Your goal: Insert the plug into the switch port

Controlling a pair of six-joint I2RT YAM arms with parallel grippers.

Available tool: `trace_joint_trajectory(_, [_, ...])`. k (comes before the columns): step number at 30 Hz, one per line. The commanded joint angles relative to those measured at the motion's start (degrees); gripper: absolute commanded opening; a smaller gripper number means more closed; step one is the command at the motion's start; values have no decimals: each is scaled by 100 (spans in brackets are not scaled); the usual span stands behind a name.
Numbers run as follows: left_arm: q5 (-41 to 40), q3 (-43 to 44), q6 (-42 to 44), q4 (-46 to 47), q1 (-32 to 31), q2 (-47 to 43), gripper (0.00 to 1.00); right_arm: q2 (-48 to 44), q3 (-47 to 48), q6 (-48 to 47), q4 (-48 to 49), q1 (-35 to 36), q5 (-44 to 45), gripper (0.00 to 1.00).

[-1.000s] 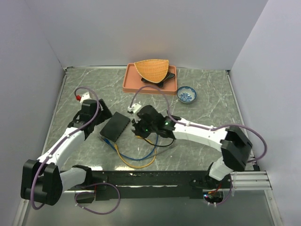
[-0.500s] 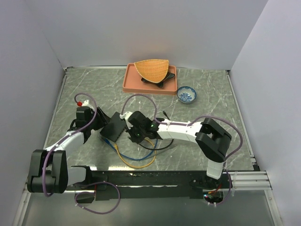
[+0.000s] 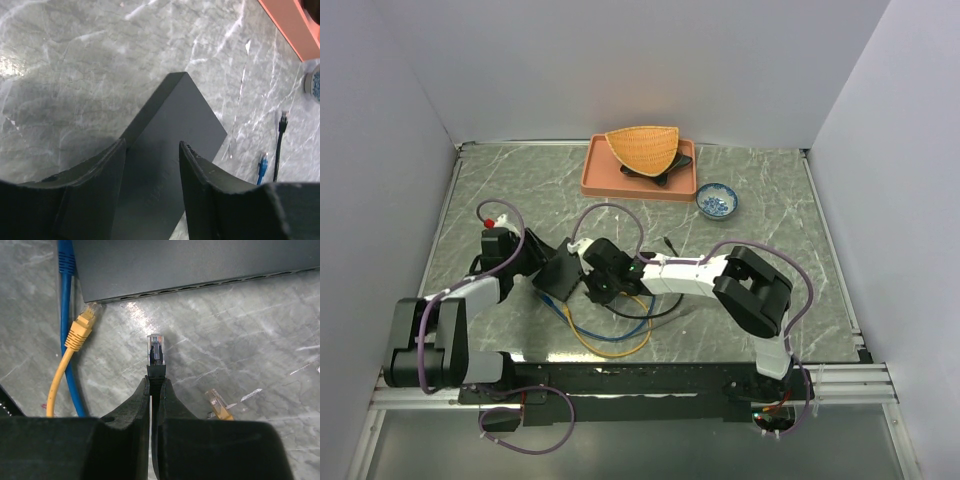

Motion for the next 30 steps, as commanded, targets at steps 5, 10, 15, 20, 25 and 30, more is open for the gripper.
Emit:
trace_joint_trajectory(5, [23,-110,-468,569,12,450,50,154,200,7,466,66,68,0])
trace_joint_trajectory(10, [41,-216,-511,806,12,582,50,163,15,-28,843,57,130,0])
trace_joint_trajectory(15, [-3,-207,-529,745,12,591,50,356,102,-20,932,66,235,0])
trace_joint_trajectory(20, [-3,-163,-538,648,3,661,50,523,112,-2,993,92,279,0])
trace_joint_trajectory(25, [41,-93,-529,605,12,802,50,471,-160,16,1415,162,376,0])
trace_joint_trajectory(30, [15,-93,-520,569,12,810,50,383,-363,51,1581,224,543,0])
